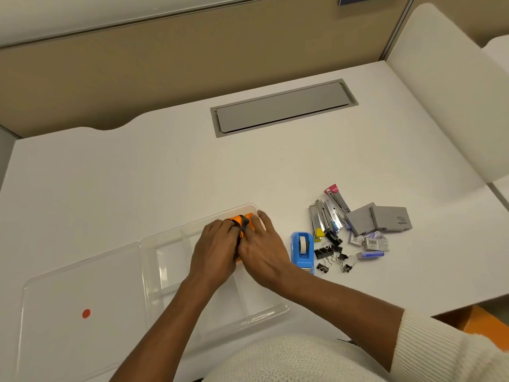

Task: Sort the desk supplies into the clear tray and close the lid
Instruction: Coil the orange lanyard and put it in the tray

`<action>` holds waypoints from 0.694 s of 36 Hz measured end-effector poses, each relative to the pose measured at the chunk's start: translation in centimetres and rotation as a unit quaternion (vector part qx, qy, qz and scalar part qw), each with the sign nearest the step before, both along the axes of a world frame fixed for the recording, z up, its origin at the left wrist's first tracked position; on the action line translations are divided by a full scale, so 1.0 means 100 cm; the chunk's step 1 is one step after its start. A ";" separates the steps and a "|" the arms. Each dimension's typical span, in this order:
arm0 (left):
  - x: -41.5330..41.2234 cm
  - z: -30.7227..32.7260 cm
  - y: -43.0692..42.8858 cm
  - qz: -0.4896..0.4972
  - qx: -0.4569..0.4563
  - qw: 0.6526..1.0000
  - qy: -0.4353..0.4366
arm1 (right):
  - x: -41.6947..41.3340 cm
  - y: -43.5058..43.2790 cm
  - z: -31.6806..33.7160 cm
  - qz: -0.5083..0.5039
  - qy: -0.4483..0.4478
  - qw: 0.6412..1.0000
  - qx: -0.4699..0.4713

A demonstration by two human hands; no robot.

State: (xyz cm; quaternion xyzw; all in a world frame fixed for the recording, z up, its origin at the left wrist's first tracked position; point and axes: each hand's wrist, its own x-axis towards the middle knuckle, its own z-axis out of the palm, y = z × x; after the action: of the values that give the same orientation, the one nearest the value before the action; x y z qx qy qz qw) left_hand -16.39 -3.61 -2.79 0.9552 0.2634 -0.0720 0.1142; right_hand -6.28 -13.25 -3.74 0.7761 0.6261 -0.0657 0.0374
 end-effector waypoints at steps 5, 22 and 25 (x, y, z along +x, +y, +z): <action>0.005 0.008 0.000 -0.008 -0.001 1.000 0.029 | 0.005 -0.004 0.005 0.030 0.020 0.997 -0.065; 0.074 0.035 -0.067 -0.100 -0.001 0.995 -0.019 | 0.181 -0.135 0.039 -0.275 0.168 0.945 0.056; 0.088 0.023 -0.078 -0.152 0.005 0.988 0.013 | 0.220 -0.163 0.035 -0.250 0.154 0.956 -0.009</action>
State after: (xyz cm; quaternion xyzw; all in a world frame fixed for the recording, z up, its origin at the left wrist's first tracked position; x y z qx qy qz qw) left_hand -7.60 -11.36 -0.53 0.9837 0.1169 -0.0995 0.0932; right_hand 15.75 -29.58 -0.23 0.8876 0.4100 -0.1976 -0.0703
